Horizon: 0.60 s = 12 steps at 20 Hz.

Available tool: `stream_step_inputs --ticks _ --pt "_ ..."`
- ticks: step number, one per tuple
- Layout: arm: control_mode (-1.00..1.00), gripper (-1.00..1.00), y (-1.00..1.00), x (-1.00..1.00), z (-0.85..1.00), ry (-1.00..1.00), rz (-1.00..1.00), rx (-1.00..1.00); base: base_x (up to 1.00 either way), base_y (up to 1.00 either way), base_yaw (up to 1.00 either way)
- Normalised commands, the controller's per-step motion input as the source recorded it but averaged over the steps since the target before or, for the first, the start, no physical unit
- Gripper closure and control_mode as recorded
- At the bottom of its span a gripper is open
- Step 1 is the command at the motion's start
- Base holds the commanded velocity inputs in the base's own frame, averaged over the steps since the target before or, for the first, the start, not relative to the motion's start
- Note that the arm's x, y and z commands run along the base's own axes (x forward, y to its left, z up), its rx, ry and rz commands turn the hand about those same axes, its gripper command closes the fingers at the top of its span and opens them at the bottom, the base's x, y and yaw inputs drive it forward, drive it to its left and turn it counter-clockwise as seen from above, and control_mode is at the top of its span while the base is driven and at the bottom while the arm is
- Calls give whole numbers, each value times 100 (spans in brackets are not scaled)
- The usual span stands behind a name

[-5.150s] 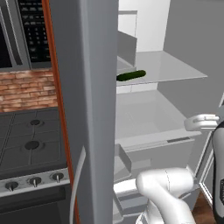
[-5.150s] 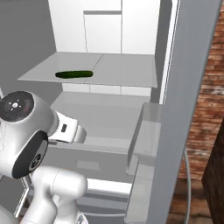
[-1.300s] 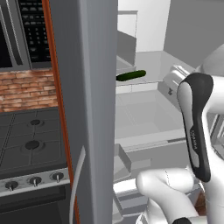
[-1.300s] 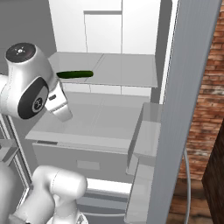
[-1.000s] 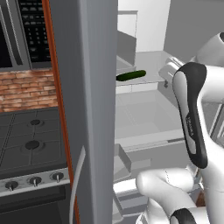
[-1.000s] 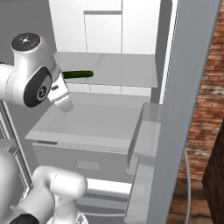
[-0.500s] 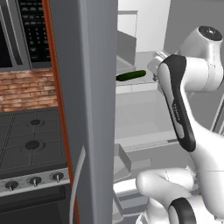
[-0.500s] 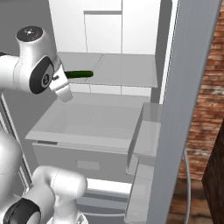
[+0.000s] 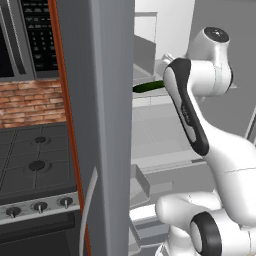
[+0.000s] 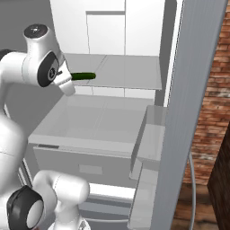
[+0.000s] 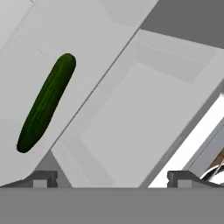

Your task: Place one cucumber and one fish in each tupperware on the nearby counter, to pack two identical lunches.

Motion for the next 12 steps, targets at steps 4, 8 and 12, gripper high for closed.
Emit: stream_step_inputs --ticks 4,8,12 --pt "-100 -100 12 51 0 0 -2 0 0 0 0" --pt "-100 -100 8 41 0 0 -2 0 0 0 0" --pt "-100 -100 3 37 0 0 -2 0 0 0 0"
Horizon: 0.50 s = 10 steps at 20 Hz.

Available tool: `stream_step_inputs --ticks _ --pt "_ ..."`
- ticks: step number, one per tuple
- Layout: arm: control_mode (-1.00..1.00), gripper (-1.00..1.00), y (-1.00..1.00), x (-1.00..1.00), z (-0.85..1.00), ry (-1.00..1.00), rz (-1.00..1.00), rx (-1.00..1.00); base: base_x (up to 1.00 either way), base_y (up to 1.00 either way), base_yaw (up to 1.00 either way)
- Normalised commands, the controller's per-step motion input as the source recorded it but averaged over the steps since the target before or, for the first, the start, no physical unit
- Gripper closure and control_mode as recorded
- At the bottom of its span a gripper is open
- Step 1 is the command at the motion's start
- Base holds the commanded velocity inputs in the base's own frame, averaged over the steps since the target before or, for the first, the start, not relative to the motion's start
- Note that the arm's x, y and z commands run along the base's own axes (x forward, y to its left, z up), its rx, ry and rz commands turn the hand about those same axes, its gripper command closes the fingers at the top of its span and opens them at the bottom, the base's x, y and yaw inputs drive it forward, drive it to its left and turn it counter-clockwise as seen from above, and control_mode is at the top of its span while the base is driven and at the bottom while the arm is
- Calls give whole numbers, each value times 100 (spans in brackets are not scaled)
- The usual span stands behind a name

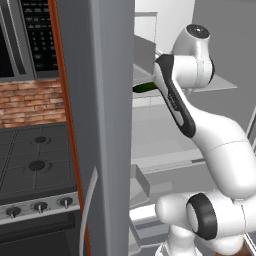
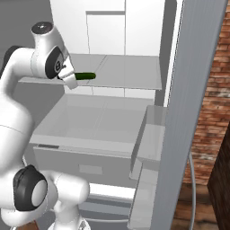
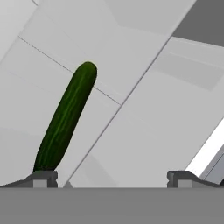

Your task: Place one cucumber and one fish in each tupperware on the nearby counter, to pack two identical lunches.

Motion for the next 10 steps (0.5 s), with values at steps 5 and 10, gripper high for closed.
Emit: stream_step_inputs --ticks 5,10 --pt "-100 -100 1 31 0 1 -3 0 0 0 0" --pt "-100 -100 0 31 -1 3 -4 0 0 0 0"
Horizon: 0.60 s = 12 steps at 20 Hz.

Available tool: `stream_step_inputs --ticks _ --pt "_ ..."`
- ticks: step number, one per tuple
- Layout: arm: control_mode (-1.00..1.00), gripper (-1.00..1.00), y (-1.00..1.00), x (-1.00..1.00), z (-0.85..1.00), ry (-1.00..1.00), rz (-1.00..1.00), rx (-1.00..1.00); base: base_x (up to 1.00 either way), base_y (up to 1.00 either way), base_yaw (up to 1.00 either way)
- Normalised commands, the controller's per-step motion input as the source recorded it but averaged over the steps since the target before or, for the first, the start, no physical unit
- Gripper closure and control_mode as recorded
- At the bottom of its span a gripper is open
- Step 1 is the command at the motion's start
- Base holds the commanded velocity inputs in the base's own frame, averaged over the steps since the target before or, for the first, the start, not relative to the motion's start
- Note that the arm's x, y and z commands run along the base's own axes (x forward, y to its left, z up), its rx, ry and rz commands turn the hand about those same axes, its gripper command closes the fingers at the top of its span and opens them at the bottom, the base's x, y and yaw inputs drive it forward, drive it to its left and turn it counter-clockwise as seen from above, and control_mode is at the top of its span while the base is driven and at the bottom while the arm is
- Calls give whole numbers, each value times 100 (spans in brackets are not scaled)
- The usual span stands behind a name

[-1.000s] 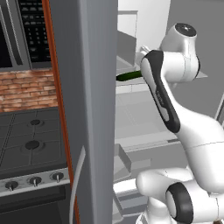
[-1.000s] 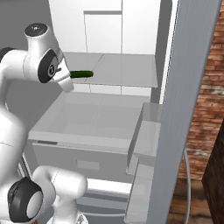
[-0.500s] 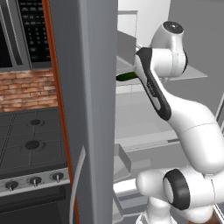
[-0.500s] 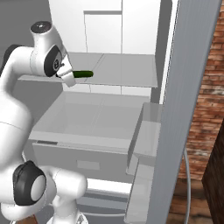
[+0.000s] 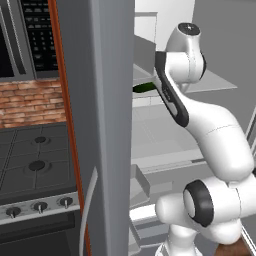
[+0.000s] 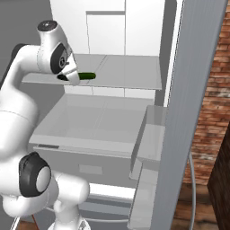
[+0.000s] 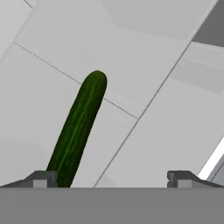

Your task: Place one cucumber and one fish in each tupperware on the nearby counter, to pack two identical lunches.

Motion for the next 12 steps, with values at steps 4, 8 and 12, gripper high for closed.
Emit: stream_step_inputs --ticks 4,8,12 --pt "-100 -100 1 32 -4 5 -4 0 0 0 0" --pt "-100 -100 0 32 -8 7 -4 0 0 0 0" --pt "-100 -100 2 32 -14 6 -3 0 0 0 0"
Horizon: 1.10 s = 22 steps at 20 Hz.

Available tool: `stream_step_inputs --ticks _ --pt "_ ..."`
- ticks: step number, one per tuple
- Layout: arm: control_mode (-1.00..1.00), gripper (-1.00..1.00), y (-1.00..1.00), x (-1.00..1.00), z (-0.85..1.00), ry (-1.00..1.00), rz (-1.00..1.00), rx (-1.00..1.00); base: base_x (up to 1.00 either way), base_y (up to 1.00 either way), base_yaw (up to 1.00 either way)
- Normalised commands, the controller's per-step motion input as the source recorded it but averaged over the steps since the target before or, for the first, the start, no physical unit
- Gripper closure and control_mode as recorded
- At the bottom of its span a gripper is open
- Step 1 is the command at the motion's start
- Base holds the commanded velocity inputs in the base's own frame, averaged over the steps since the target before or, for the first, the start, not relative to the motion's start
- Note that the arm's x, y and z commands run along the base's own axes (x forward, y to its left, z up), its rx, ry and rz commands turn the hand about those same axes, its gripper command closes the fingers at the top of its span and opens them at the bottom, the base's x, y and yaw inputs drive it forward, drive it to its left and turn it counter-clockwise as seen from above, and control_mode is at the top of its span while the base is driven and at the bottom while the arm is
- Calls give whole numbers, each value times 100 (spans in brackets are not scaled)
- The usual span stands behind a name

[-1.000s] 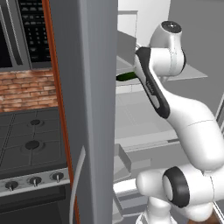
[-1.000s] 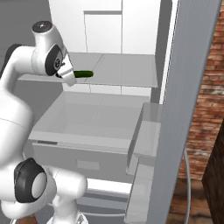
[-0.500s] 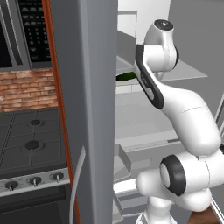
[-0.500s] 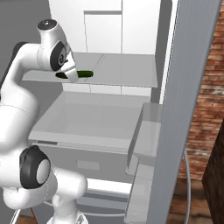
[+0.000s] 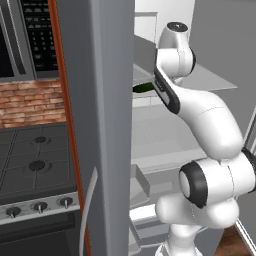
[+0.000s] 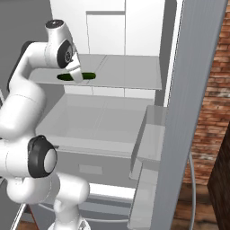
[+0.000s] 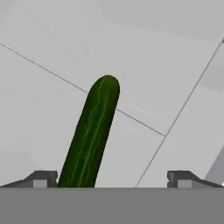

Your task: Place one cucumber and one fish in each tupperware on the nearby counter, to pack two identical lunches.

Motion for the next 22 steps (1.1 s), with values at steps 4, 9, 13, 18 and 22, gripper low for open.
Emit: stream_step_inputs --ticks 4,9,13,18,22 --pt "-100 -100 1 24 -16 4 -3 0 0 0 0" --pt "-100 -100 2 22 -17 1 -3 0 0 0 0" --pt "-100 -100 5 23 -13 0 -2 0 0 0 0" --pt "-100 -100 8 15 -13 0 -2 0 0 0 0" --pt "-100 -100 0 0 -17 3 -4 0 0 0 0"
